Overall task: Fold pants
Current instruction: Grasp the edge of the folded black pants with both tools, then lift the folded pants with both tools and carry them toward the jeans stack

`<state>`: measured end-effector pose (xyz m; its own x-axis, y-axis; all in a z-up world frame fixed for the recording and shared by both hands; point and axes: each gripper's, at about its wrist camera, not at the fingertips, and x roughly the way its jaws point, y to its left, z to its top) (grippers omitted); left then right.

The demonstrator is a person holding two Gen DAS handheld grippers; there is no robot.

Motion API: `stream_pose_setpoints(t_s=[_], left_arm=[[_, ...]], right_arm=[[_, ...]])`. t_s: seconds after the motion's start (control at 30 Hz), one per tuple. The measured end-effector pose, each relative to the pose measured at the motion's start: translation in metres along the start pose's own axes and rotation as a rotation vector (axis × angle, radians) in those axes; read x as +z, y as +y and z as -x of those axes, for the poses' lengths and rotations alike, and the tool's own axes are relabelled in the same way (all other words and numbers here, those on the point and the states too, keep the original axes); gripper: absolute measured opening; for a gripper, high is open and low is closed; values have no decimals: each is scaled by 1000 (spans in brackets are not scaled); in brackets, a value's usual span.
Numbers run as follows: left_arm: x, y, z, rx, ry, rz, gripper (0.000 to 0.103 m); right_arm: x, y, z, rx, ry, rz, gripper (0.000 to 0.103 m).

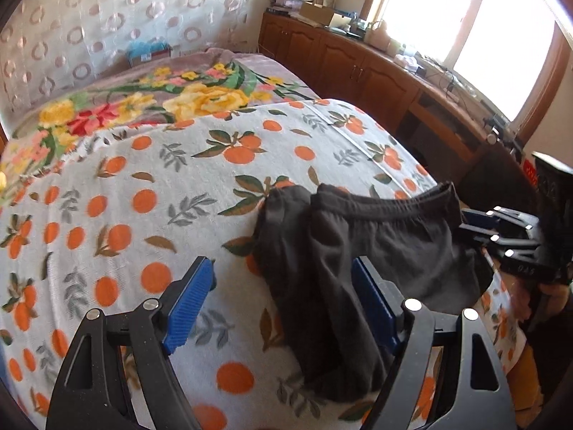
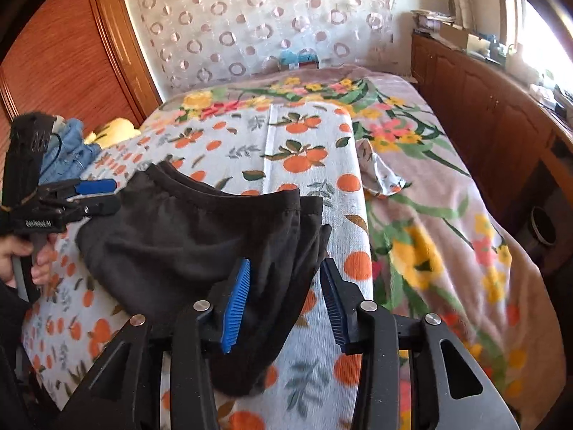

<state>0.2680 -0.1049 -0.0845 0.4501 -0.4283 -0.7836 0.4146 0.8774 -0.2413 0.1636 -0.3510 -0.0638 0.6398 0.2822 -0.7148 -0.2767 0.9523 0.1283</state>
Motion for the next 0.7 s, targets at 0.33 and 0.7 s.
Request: stream_pose_setpoints(t_s=[0.33,0.7], left_arm=[[9,-16,-15,-28,7,-73,48],[4,-20,-8,-59,-30,-76,17]], right_arm=[[14,0,-14,20,2,114,45],[14,1,-15,71,2,108,14]])
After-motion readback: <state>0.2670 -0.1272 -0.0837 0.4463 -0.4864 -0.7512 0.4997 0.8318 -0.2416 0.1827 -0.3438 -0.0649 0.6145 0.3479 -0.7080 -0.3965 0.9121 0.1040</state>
